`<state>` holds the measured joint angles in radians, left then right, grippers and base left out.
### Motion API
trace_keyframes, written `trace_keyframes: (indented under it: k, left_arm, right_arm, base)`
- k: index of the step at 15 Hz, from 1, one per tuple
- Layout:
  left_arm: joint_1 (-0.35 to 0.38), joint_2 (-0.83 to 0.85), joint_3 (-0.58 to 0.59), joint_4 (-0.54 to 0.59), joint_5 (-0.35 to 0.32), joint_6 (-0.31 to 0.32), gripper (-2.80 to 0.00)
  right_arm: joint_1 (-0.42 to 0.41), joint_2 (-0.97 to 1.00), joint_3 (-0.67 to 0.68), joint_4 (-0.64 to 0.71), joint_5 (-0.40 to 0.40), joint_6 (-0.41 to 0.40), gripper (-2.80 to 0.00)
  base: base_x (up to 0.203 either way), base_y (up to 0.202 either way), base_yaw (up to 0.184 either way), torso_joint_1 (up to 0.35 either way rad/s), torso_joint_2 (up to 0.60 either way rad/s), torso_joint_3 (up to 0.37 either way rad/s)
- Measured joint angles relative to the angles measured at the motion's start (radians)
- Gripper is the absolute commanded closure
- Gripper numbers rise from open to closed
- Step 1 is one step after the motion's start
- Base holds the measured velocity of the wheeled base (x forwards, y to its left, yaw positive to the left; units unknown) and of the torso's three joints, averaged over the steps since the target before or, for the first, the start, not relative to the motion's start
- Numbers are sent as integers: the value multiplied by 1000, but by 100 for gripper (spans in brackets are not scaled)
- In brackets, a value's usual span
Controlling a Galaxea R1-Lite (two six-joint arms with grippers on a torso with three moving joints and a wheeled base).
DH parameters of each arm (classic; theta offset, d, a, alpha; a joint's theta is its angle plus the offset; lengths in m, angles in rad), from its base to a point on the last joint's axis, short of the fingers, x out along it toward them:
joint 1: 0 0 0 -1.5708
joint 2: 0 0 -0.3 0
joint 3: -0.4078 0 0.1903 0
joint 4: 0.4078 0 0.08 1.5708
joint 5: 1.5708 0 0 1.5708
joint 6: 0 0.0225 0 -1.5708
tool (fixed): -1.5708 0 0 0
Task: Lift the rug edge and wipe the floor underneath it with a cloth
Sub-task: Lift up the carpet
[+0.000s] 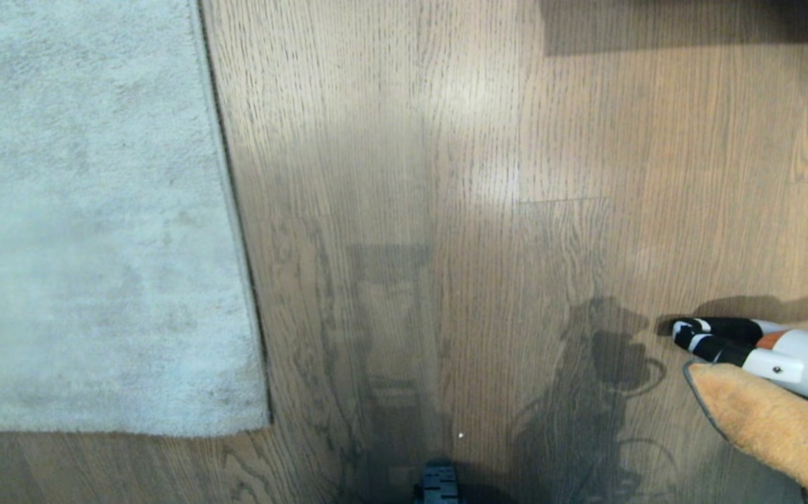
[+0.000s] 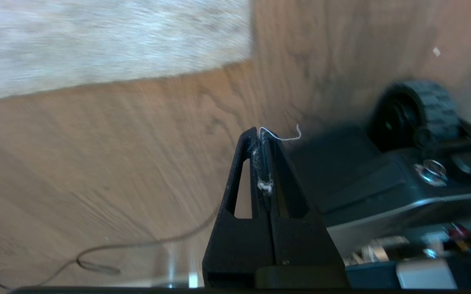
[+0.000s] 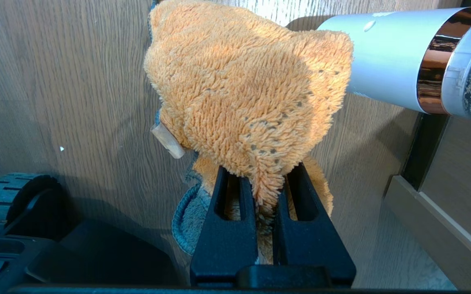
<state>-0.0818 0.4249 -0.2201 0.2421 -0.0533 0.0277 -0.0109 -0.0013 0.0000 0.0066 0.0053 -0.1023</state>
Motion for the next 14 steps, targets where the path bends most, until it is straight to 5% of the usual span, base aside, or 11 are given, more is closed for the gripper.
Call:
trace_keyframes:
  k: [10,14]
  left_arm:
    - [-113,746,-44,-448,-3,-12,0]
    - [-205,929,-86,-534,82,-93,0]
  right_arm:
    - [0,0,0,1,0,0,0]
    - [0,0,0,0,0,0,0]
  base:
    - [0,0,0,0,0,0]
    - [0,0,0,0,0,0]
